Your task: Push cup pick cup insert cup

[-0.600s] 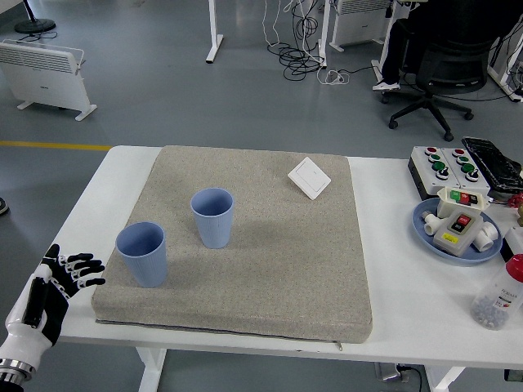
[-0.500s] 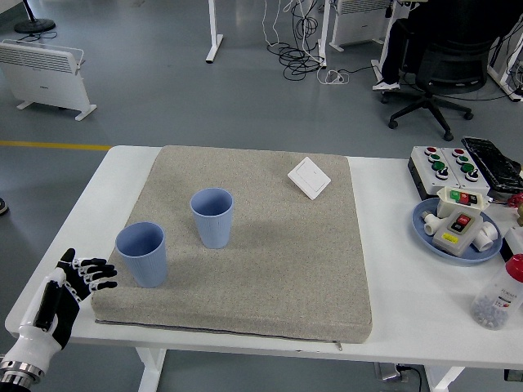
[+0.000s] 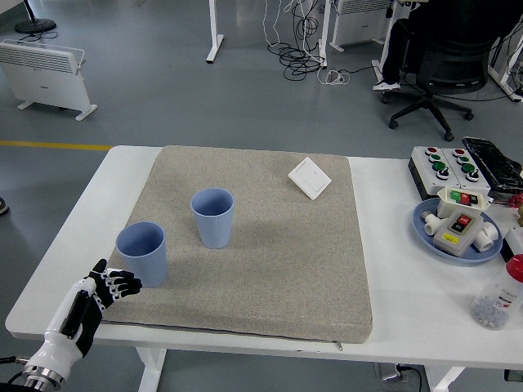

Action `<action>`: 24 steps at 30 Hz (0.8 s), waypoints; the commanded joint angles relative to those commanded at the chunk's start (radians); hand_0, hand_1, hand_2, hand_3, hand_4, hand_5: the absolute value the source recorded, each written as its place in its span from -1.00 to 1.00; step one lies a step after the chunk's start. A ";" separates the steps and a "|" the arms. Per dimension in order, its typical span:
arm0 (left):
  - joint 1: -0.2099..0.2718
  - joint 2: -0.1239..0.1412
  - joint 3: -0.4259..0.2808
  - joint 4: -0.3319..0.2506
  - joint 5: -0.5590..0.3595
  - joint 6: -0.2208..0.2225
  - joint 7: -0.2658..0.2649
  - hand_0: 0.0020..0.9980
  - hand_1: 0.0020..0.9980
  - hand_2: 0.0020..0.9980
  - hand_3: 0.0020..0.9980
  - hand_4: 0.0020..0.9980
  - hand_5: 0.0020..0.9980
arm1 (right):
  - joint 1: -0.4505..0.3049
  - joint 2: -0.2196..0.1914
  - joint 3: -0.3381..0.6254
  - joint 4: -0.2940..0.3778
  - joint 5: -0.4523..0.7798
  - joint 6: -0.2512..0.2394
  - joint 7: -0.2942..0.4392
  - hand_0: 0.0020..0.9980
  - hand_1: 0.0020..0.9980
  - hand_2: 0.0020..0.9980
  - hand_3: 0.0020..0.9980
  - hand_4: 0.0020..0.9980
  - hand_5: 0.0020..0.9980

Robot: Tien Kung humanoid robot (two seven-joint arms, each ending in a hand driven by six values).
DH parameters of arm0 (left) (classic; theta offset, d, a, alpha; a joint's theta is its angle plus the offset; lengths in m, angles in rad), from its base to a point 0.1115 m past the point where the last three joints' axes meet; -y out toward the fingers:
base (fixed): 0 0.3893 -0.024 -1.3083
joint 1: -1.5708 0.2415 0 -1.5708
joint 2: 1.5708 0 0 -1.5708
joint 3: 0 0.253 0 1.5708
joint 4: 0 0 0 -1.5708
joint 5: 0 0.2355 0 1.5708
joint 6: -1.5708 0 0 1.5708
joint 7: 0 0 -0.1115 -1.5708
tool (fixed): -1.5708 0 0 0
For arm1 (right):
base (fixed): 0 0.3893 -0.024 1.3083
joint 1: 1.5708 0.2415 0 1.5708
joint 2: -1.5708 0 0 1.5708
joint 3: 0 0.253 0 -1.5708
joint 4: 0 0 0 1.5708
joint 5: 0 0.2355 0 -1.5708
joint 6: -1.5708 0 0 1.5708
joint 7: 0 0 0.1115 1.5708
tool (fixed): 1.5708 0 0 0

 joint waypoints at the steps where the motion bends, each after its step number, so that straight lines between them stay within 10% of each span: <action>1: -0.003 -0.002 0.005 0.004 0.006 0.000 0.002 0.28 0.20 0.06 -0.03 0.24 1.00 | 0.000 0.000 0.000 0.000 0.000 0.000 0.000 0.39 0.22 0.30 0.09 -0.80 -0.14; 24: -0.109 0.000 0.054 0.106 0.070 -0.006 0.019 0.35 0.23 0.08 0.01 0.27 1.00 | -0.013 0.002 0.005 0.000 -0.005 -0.001 -0.002 0.39 0.22 0.29 0.09 -0.80 -0.15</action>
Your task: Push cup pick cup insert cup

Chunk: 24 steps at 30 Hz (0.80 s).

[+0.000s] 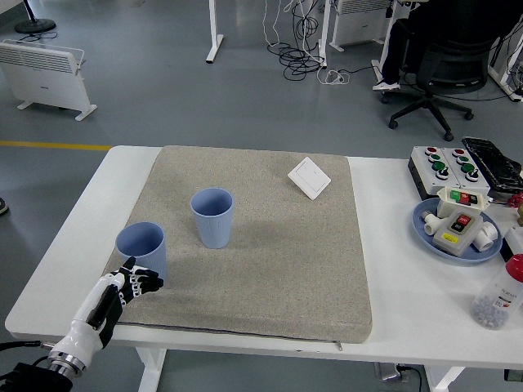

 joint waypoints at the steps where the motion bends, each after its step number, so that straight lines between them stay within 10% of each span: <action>1: -0.002 0.000 0.001 0.002 0.001 0.000 0.000 0.35 0.23 0.08 0.01 0.27 1.00 | 0.000 0.000 0.000 0.000 0.000 0.000 0.000 0.39 0.22 0.29 0.09 -0.80 -0.15; 24: -0.058 -0.002 0.007 0.078 0.045 0.008 -0.010 0.42 0.24 0.09 0.02 0.28 1.00 | 0.005 0.002 0.007 0.000 -0.007 -0.004 -0.003 0.40 0.22 0.29 0.09 -0.80 -0.15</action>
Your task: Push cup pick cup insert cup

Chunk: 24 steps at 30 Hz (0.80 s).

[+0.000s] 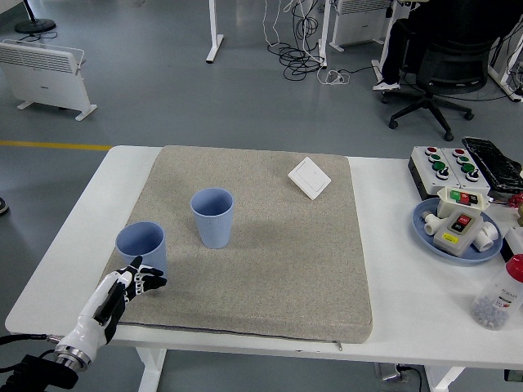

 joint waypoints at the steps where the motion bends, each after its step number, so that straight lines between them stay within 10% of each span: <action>1: -0.004 0.002 -0.001 0.003 0.004 0.000 0.001 0.42 0.24 0.09 0.02 0.28 1.00 | 0.001 0.000 0.000 0.000 0.000 0.000 0.000 0.40 0.22 0.29 0.09 -0.80 -0.15; 24: -0.067 0.017 -0.005 0.084 0.067 0.004 -0.020 0.45 0.23 0.08 0.01 0.28 1.00 | 0.004 0.002 0.002 0.000 -0.006 -0.001 -0.002 0.40 0.22 0.27 0.09 -0.80 -0.16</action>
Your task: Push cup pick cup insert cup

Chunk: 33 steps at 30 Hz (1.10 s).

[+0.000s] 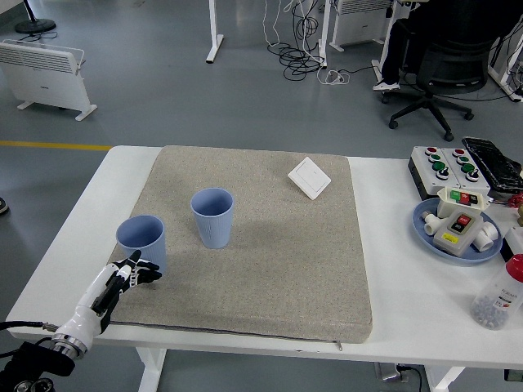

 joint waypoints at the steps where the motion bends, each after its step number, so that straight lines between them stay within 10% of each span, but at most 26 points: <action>1: -0.005 0.001 0.001 0.003 0.003 0.001 -0.001 0.45 0.23 0.08 0.01 0.28 1.00 | 0.000 0.000 0.000 0.000 -0.001 0.000 0.000 0.40 0.22 0.27 0.09 -0.80 -0.16; 33: -0.146 0.000 0.050 0.149 0.050 0.005 -0.016 0.47 0.22 0.07 0.01 0.27 1.00 | -0.004 0.002 -0.032 0.000 0.008 0.006 -0.008 0.40 0.21 0.27 0.09 -0.80 -0.16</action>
